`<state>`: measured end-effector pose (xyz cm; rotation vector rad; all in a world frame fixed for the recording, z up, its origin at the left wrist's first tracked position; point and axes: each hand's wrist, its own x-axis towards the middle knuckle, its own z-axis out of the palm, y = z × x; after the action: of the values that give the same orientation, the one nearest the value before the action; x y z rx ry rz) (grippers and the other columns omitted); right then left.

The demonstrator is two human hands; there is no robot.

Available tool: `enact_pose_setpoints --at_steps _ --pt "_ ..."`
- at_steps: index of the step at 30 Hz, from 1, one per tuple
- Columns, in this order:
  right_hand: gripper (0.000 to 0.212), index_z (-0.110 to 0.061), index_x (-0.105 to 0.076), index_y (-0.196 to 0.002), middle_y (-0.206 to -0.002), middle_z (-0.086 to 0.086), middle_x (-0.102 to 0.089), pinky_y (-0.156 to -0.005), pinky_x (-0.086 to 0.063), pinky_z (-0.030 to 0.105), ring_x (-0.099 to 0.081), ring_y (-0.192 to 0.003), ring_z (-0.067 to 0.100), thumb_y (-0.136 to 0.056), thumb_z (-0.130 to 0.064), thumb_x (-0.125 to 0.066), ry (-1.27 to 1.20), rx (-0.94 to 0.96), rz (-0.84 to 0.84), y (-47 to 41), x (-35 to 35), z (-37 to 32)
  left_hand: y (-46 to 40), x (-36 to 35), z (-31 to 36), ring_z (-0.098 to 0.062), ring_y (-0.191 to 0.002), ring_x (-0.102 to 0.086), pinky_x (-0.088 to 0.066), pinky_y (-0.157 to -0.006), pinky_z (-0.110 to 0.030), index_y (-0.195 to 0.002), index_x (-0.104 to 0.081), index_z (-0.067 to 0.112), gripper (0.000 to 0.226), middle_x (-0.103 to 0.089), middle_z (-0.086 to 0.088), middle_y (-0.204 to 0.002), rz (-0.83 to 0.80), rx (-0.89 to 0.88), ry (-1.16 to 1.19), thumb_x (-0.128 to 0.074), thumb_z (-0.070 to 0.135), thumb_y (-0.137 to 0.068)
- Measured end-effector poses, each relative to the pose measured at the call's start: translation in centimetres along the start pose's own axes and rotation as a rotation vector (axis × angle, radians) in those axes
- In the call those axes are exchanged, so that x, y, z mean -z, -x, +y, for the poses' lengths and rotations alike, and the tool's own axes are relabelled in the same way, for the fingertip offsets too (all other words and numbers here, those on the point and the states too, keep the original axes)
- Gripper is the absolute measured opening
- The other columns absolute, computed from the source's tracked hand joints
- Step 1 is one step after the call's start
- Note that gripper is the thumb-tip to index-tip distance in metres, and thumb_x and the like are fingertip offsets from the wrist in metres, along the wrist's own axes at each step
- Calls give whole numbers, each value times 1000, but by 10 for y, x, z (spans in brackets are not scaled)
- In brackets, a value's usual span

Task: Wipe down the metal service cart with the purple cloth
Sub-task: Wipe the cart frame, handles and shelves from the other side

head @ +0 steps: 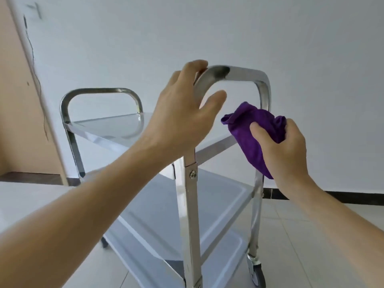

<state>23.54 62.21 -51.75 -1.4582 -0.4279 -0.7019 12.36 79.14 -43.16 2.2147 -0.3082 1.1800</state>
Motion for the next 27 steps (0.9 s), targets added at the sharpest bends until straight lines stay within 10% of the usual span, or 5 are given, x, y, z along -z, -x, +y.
enact_pose_setpoints --at_steps 10,18,24,27 --pt "30 -32 -41 -83 -74 -21 -51 -55 -43 16 -52 -66 7 -86 -33 -71 43 226 -300 52 -89 -48 41 79 -35 -10 -93 -60 -48 -79 -22 -137 -53 32 38 -66 13 -101 122 -13 119 -47 21 -102" --pt "64 -30 -39 -133 -147 -19 -38 -110 -36 28 -36 -133 4 -80 -51 -69 164 615 -863 113 -142 -84 62 154 -69 -22 -113 -61 -47 -102 -44 -134 -57 22 35 -67 8 -122 225 19 98 -47 17 -101" --pt "96 -28 -21 -152 -136 -2 -58 -102 -44 39 -54 -118 21 -77 -50 -77 363 883 -860 131 -210 -114 74 196 -101 -19 -115 -62 -45 -104 -53 -137 -55 15 36 -65 3 -126 298 45 8 -38 25 -107" --pt "79 -20 -34 -146 -142 0 -51 -107 -38 41 -49 -126 25 -81 -47 -70 568 1025 -773 146 -242 -123 77 209 -110 -19 -115 -62 -45 -104 -53 -137 -55 16 35 -66 4 -124 302 55 -20 -38 25 -107"
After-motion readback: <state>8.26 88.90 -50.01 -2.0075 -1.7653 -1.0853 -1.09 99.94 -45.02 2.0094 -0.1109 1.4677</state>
